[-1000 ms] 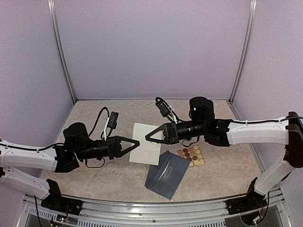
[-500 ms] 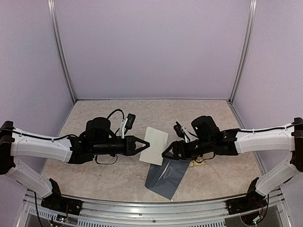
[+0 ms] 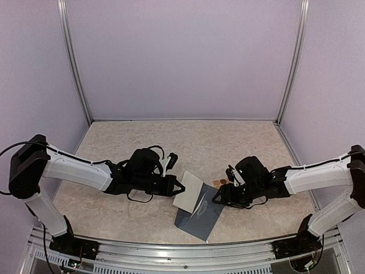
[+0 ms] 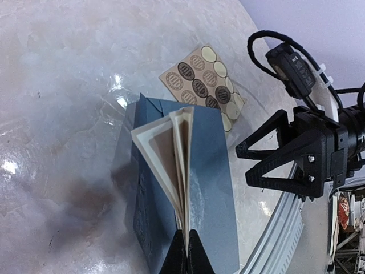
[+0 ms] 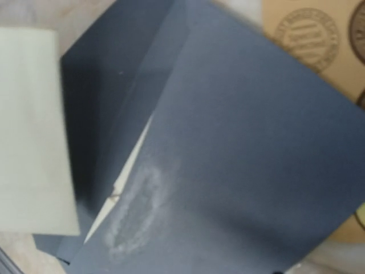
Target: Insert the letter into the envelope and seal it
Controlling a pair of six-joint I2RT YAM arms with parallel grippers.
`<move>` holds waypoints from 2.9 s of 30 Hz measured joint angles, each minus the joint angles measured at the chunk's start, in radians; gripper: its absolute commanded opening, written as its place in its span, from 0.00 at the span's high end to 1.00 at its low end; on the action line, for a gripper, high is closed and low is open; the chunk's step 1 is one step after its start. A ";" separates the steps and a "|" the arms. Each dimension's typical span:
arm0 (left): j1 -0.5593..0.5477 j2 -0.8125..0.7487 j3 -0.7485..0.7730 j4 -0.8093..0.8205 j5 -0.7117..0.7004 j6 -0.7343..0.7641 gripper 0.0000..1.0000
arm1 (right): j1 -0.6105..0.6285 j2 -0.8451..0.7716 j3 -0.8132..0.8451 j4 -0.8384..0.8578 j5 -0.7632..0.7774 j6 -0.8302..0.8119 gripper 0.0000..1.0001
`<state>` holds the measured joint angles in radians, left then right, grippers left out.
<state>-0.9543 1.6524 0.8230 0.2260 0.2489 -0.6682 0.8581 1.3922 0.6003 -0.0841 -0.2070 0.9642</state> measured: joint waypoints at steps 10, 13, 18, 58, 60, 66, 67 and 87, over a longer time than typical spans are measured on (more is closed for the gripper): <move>0.011 0.050 0.003 -0.041 -0.006 0.007 1.00 | 0.000 0.055 -0.002 -0.004 0.013 0.029 0.41; 0.013 0.055 0.004 -0.041 -0.007 0.011 1.00 | -0.001 0.069 -0.002 0.004 0.010 0.033 0.43; 0.013 0.079 0.013 -0.052 -0.008 0.011 1.00 | -0.002 0.083 -0.002 0.032 0.000 0.046 0.45; 0.011 0.146 -0.015 -0.038 -0.045 -0.124 1.00 | -0.002 0.160 -0.003 0.187 -0.070 0.100 0.52; 0.011 0.146 -0.019 -0.026 -0.042 -0.133 1.00 | -0.002 0.160 -0.008 0.199 -0.070 0.105 0.52; 0.011 0.146 -0.027 -0.003 -0.034 -0.143 1.00 | -0.002 0.150 -0.082 0.318 -0.074 0.149 0.76; 0.011 0.146 -0.028 -0.001 -0.034 -0.143 1.00 | -0.002 0.148 -0.102 0.343 -0.077 0.163 0.77; 0.011 0.117 -0.056 -0.008 -0.044 -0.146 1.00 | 0.000 0.122 -0.235 0.528 -0.124 0.283 1.00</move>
<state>-0.9428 1.7695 0.7673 0.2176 0.2047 -0.8143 0.8581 1.5143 0.3656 0.4438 -0.3313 1.2472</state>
